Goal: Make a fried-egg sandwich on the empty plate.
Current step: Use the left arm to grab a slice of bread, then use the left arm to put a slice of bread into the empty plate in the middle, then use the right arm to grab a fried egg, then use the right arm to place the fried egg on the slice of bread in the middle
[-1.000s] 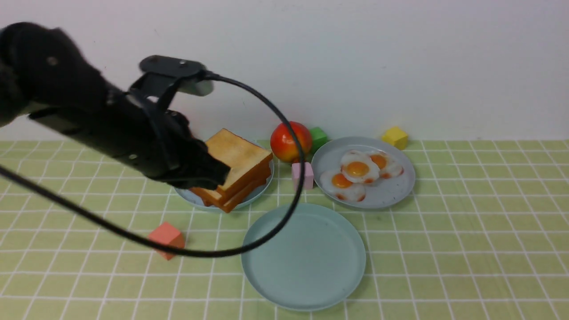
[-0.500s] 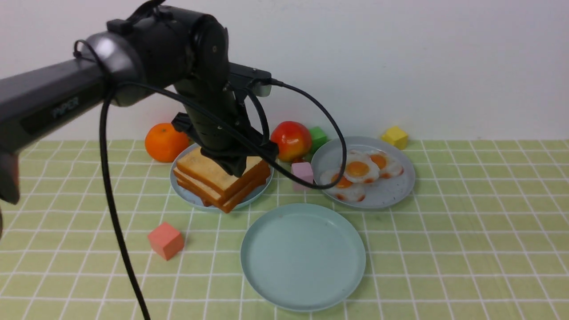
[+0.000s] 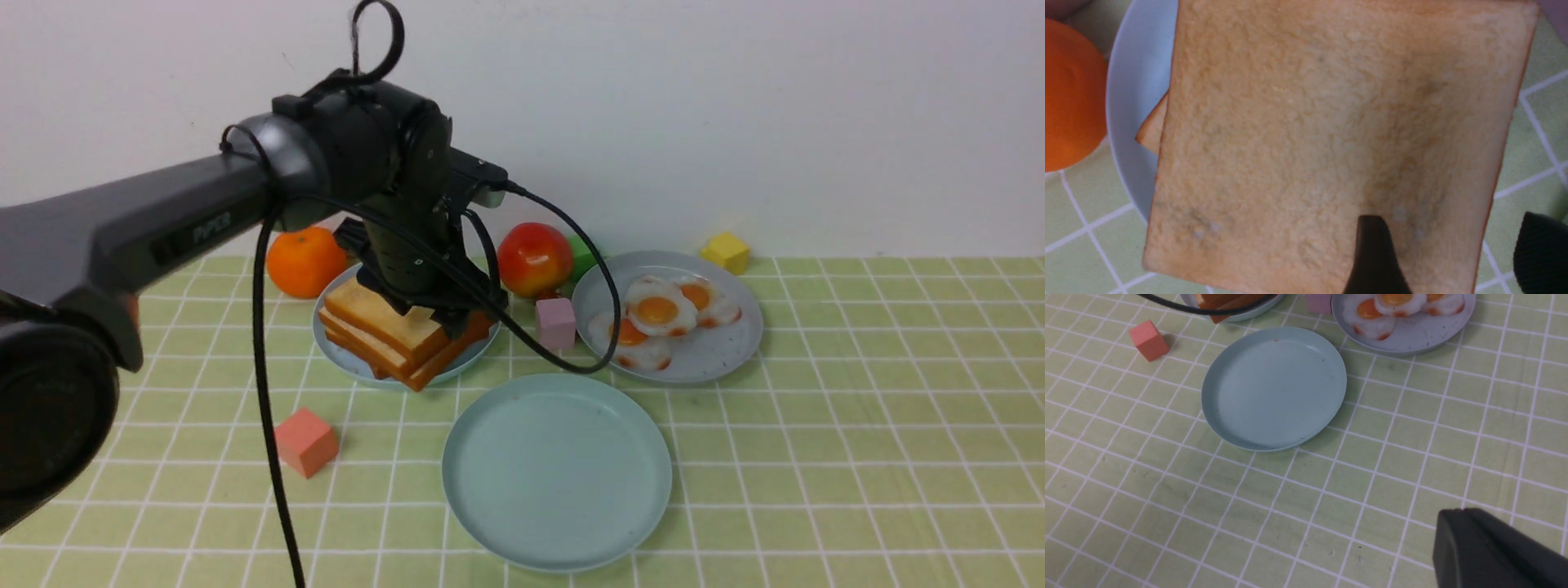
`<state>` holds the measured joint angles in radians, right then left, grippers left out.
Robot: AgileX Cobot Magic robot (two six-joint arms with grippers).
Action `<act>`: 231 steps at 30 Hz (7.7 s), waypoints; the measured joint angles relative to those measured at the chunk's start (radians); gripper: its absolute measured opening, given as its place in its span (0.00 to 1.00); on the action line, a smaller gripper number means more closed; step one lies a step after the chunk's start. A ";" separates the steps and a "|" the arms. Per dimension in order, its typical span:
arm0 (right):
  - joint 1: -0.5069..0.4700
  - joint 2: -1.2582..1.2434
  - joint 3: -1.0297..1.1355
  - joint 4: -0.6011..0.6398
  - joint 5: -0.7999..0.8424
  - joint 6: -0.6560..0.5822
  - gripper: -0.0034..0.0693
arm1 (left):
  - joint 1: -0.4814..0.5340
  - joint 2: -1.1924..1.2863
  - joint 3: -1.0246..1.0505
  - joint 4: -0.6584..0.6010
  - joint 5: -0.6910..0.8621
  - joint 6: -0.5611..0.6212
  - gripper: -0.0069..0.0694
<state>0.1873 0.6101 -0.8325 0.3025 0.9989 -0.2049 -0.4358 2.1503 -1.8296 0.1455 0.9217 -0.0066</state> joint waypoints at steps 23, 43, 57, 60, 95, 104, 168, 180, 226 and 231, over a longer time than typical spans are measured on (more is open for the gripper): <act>0.000 0.000 0.000 -0.001 0.000 -0.004 0.08 | -0.004 0.019 -0.048 0.072 0.023 0.007 0.32; 0.000 0.000 0.000 -0.027 -0.007 -0.005 0.09 | -0.347 -0.257 0.257 0.091 0.006 0.018 0.25; 0.000 0.000 0.000 -0.051 -0.007 -0.005 0.09 | -0.364 -0.168 0.274 0.033 -0.068 0.018 0.25; 0.000 0.000 0.000 -0.051 -0.007 -0.005 0.10 | -0.364 -0.154 0.274 0.035 -0.064 0.018 0.25; 0.000 0.613 -0.234 -0.004 -0.136 -0.005 0.20 | -0.365 -0.994 0.490 -0.157 0.059 -0.053 0.07; 0.000 1.022 -0.428 0.031 -0.160 -0.033 0.31 | -0.365 -1.456 0.959 -0.206 -0.289 -0.054 0.07; 0.083 1.536 -0.537 0.110 -0.980 -1.658 0.18 | -0.364 -1.602 1.125 -0.156 -0.439 -0.193 0.07; 0.115 1.285 -0.501 0.288 -0.815 -1.606 0.16 | -0.364 -1.602 1.125 -0.076 -0.390 -0.319 0.07; 0.748 1.239 -0.475 -0.973 -0.200 0.276 0.16 | -0.364 -1.602 1.125 0.146 -0.215 -0.472 0.08; 0.722 1.290 -0.488 -1.001 -0.218 0.276 0.16 | -0.364 -1.602 1.125 0.146 -0.213 -0.472 0.08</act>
<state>0.9094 1.9000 -1.3206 -0.6989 0.7806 0.0706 -0.7996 0.5483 -0.7047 0.2919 0.7082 -0.4785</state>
